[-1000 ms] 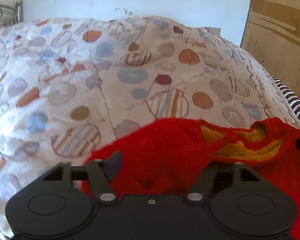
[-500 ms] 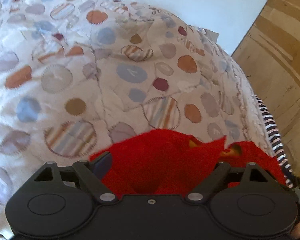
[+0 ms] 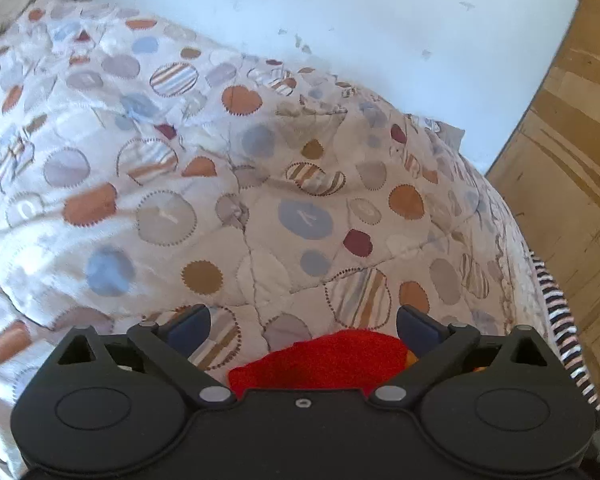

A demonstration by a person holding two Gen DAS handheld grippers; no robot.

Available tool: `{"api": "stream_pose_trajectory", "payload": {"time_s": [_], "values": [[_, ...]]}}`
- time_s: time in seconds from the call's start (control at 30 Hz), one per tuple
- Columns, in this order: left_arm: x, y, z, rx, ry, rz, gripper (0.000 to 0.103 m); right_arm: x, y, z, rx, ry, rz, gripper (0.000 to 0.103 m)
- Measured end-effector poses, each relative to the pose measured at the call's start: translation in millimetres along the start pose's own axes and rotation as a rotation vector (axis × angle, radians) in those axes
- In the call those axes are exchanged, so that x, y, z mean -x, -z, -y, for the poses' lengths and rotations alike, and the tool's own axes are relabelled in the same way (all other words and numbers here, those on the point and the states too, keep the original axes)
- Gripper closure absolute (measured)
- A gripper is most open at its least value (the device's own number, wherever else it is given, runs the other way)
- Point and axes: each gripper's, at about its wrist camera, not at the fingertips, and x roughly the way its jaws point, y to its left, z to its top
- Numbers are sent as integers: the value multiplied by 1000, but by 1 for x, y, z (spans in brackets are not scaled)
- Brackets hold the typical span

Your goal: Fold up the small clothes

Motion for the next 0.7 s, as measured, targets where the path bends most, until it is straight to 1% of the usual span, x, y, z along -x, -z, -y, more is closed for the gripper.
{"api": "stream_pose_trajectory", "payload": {"time_s": [0.03, 0.1, 0.17, 0.23, 0.3, 0.33, 0.37, 0.47, 0.53, 0.63, 0.7], "values": [[3, 4, 3, -24, -7, 10, 1, 3, -1, 2, -4, -9, 16, 0], [8, 19, 12, -91, -8, 43, 1, 11, -4, 4, -4, -34, 53, 0], [6, 36, 20, -161, -14, 54, 1, 15, -8, 4, 8, -85, 81, 0], [-3, 54, 29, -222, -37, 46, 1, 12, -12, 1, 35, -128, 65, 2], [-14, 66, 32, -243, -68, 22, 1, 4, -14, -3, 59, -169, 19, 21], [-20, 70, 32, -243, -87, 14, 1, 0, -13, -4, 62, -193, -2, 45], [-25, 73, 32, -236, -108, 10, 1, -3, -12, -5, 62, -210, -19, 67], [-33, 80, 28, -214, -141, 18, 1, -3, -10, -6, 56, -242, -16, 85], [-35, 83, 28, -219, -148, 32, 1, 2, -9, -6, 56, -230, 6, 90], [-34, 83, 30, -231, -141, 55, 1, 14, -8, -4, 38, -143, 64, 92], [-38, 82, 31, -230, -148, 64, 1, 14, -7, -2, 26, -96, 76, 92]]}}
